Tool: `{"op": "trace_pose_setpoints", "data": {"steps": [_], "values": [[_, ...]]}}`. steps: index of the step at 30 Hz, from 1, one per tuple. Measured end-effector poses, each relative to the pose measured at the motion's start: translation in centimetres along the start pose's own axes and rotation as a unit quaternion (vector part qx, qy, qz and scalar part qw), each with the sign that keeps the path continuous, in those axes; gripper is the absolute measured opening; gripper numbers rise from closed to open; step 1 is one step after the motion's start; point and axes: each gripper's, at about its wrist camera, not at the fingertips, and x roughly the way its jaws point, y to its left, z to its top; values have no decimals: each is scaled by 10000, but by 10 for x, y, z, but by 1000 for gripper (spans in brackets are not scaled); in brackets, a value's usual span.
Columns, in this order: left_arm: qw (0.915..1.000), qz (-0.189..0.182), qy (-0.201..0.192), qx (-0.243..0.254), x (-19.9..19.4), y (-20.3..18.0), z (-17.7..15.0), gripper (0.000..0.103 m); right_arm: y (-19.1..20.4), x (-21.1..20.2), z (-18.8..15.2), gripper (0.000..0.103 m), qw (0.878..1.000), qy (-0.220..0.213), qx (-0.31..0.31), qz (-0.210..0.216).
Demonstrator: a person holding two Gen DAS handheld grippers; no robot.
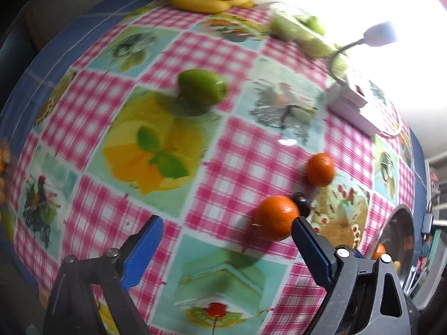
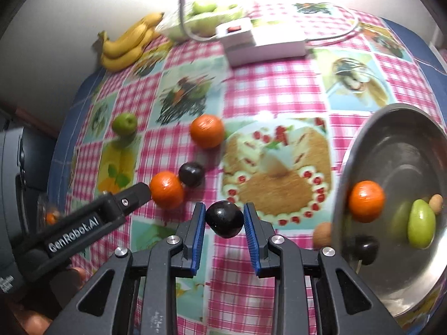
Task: Organize fruits
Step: 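Grasp a dark plum with the right gripper while the left gripper grasps a mandarin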
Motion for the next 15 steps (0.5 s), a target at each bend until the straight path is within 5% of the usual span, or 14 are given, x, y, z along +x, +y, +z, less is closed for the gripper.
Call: {"op": "trace_pose_setpoints", "data": {"steps": [15], "values": [[9980,-222,56,591,27,-44,-3,67,-16,-12,0,29,10000,-56,40,-67]]}}
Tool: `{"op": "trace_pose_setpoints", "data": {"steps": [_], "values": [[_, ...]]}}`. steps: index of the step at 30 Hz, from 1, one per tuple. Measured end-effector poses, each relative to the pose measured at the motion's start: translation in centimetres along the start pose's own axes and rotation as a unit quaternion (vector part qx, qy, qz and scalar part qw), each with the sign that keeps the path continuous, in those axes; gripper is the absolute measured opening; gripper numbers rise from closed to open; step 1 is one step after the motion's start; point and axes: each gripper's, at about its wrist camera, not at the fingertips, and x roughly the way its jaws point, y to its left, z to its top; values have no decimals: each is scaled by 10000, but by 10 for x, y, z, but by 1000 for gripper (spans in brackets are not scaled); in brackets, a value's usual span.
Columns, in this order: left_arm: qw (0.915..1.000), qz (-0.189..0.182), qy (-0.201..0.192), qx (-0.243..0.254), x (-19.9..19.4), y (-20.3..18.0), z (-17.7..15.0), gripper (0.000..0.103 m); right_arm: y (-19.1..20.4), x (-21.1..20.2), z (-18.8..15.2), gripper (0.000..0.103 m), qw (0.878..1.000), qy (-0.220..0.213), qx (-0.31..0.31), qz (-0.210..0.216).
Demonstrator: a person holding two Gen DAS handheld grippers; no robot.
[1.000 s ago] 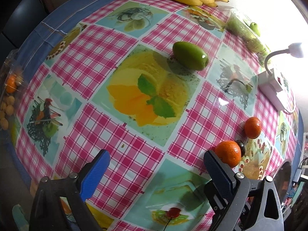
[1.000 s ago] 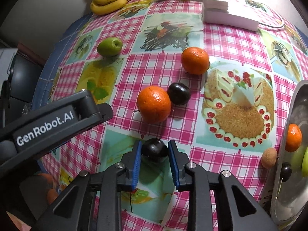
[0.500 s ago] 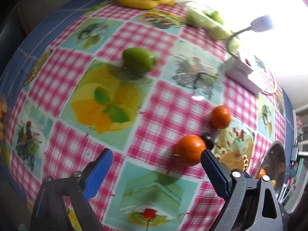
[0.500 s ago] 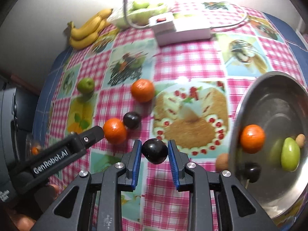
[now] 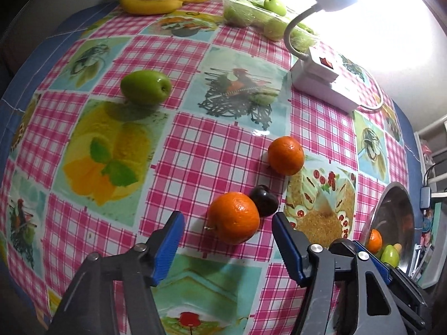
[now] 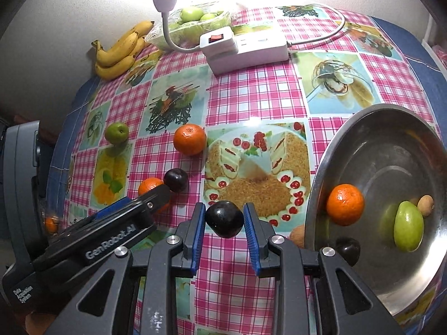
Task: Organize fruits
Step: 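Grasp a dark plum with the right gripper while the left gripper grasps a mandarin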
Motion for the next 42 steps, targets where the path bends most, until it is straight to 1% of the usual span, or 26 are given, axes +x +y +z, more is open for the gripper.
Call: {"op": "trace_pose_setpoints", "data": {"steps": [5,8,10,12,16,21,28,37,42], "values": [[10000,34,17,56,3,-11,3,56,-1,-1,1,29,10000,-7,19,6],[10000,-18,30,64,5,-5,1,50,-3,-1,1,29,10000,2,27,-7],[10000,-31,42,81,5,-5,0,44,-4,-1,1,29,10000,10,39,-10],[9999,-41,45,93,8,-5,-1,42,-5,-2,1,29,10000,6,47,-10],[9999,-60,40,102,10,-10,-2,42,-5,-2,1,29,10000,-5,46,-3],[9999,-92,31,56,1,-2,0,41,-4,-4,2,29,10000,-17,46,5],[9997,-179,-182,-24,-19,6,2,41,-9,-7,2,29,10000,-65,75,-5],[9978,-330,-564,-149,-49,10,5,41,-45,-21,4,29,9986,-228,410,-257],[9968,-410,-681,-81,-60,-2,4,41,-68,-31,5,29,9966,-333,697,-278]]}}
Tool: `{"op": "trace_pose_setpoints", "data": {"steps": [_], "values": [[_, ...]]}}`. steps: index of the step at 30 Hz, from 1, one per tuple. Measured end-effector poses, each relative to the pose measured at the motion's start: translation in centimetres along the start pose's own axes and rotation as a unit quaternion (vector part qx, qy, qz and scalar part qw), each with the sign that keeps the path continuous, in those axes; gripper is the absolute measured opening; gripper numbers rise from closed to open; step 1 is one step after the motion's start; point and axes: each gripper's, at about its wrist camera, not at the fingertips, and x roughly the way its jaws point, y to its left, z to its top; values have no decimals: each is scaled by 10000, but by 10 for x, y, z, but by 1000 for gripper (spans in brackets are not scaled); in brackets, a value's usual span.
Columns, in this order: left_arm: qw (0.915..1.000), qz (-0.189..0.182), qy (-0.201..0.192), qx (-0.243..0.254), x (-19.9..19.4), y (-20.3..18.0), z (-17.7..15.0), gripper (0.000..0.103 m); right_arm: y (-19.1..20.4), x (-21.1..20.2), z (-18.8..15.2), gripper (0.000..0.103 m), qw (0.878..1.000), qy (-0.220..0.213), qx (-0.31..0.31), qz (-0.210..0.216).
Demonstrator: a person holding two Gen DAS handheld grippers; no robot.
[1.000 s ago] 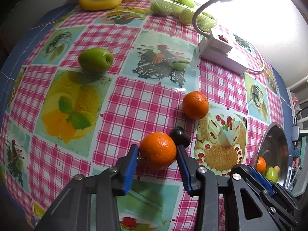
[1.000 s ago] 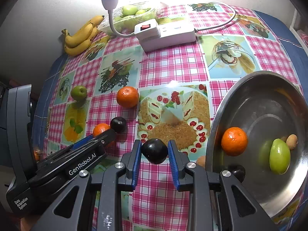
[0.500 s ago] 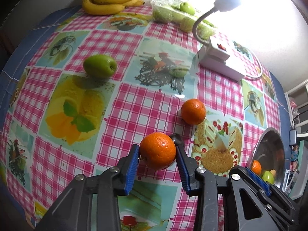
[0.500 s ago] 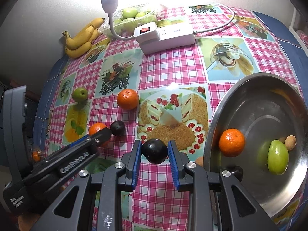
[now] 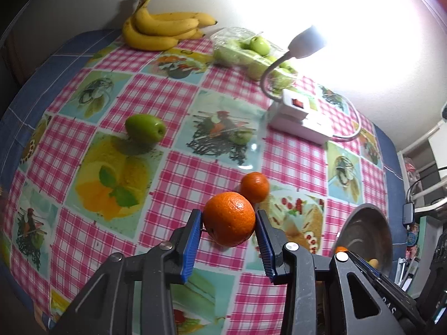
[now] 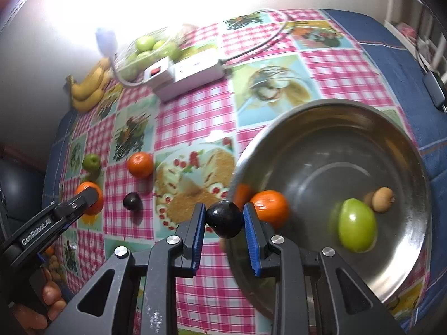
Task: Organize fruits
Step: 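Grasp a dark plum with the right gripper while the left gripper grasps a mandarin, then carry the plum and mandarin over the steel bowl with both grippers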
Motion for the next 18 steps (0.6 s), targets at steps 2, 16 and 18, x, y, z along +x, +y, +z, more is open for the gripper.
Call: {"op": "trace_pose_setpoints", "data": {"steps": [2,16,18], "values": [[10000,-38,-18,49,-2,-6,-1,41,-8,-4,1,29,10000,-46,70,-49],[9945,-426,177,944,4,-89,-28,41,-77,-28,7,29,9962,-328,751,-304],[9925,-456,191,1114,4,-102,-34,41,-84,-29,7,29,9956,-344,819,-306]]}}
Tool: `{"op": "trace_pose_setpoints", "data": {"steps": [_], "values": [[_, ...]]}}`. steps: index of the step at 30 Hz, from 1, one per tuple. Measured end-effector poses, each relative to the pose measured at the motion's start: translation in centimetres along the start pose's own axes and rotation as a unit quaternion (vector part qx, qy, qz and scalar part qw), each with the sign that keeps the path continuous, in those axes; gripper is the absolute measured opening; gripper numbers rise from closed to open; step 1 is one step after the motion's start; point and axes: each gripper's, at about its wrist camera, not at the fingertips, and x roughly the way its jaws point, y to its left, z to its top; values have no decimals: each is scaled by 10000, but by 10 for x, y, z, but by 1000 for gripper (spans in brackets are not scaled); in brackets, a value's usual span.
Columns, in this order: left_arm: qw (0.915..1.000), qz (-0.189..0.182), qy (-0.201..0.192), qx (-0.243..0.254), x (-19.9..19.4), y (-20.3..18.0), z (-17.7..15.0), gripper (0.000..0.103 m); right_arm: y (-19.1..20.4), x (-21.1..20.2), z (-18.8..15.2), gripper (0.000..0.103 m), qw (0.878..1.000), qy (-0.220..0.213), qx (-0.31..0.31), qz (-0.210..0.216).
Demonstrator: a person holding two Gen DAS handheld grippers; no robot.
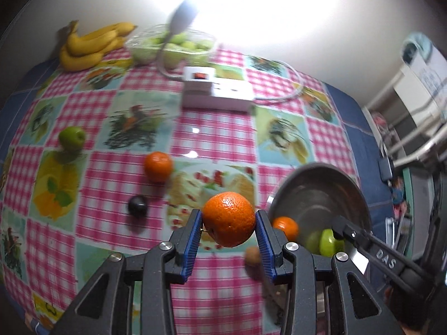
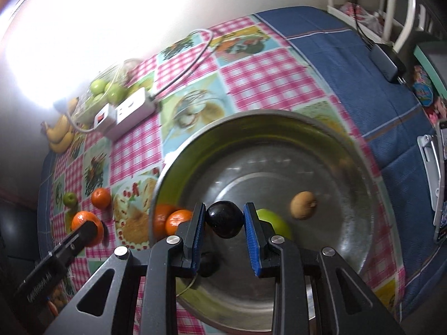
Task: Organize fruits
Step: 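Carry the plum and mandarin over the steel bowl with both grippers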
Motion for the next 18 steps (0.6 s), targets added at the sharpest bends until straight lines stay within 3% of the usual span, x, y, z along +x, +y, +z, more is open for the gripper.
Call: {"op": "trace_pose_setpoints", "data": {"steps": [8,18], "values": [[9983,-142,56,559,6,-41,-13,41,-30,-10,4,29,9995,-141,260,-92],[9939,-283,-151,1052,20,-74,-13,41,-43,-15,10,29,9984,-357,436,-18]]}}
